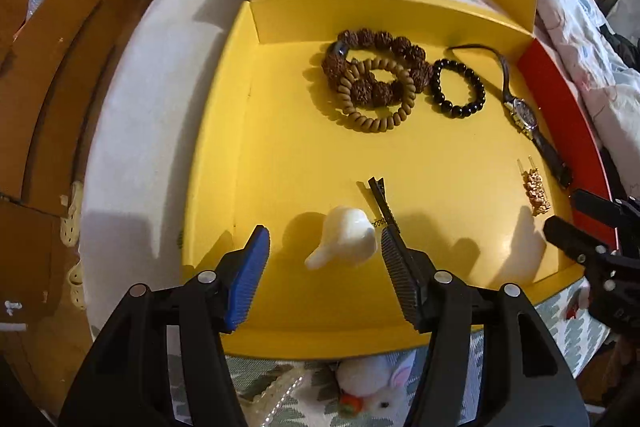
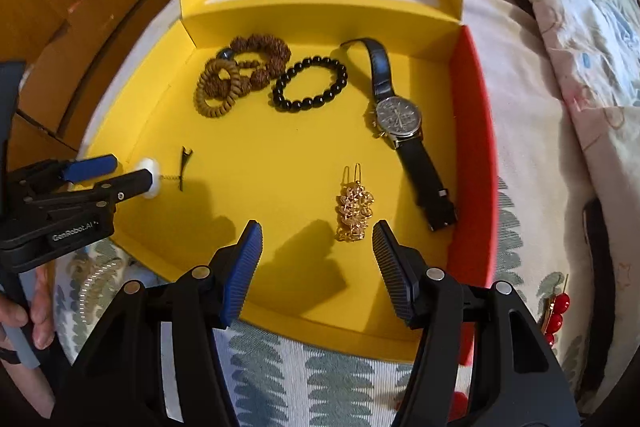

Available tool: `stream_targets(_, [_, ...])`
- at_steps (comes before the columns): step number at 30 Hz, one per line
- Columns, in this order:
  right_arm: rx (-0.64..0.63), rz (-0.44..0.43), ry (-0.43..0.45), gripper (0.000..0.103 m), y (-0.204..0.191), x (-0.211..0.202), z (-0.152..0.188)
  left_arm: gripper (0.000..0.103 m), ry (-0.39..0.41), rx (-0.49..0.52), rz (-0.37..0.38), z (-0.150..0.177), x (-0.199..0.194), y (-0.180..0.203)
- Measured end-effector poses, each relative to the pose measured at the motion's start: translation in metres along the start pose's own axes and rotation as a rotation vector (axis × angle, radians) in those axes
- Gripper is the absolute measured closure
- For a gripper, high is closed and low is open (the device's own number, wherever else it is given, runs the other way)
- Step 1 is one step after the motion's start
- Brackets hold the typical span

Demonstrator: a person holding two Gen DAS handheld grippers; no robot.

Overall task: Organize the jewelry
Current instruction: 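Move left tool to white gourd pendant while right tool moves to gold brooch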

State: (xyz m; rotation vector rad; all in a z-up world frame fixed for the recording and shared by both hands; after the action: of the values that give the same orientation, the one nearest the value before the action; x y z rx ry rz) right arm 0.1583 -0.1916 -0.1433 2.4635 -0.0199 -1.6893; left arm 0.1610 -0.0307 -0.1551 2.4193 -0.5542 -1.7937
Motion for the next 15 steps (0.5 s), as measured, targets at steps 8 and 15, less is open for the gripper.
stream_targets(8, [-0.022, 0.051, -0.037, 0.043, -0.007, 0.020, 0.003, 0.044, -0.046, -0.012, -0.004, 0.008, 0.018, -0.001])
stream_targets(15, [-0.036, 0.095, -0.051, 0.047, -0.010, 0.030, 0.002, 0.044, -0.045, 0.003, -0.020, 0.011, 0.021, 0.002])
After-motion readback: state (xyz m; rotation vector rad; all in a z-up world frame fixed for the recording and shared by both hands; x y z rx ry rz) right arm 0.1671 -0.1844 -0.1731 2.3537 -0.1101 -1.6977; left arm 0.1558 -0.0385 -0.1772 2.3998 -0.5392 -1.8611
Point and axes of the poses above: each gripper's, at about its wrist camera, not at the fingertips, and x roughly the way its jaws point, y to its right, z to its underside, the point moved 9 cm from there along x, roughly the way its jaws point, and after that the axes turned 14 degrees about z, right-handed, at the moved point
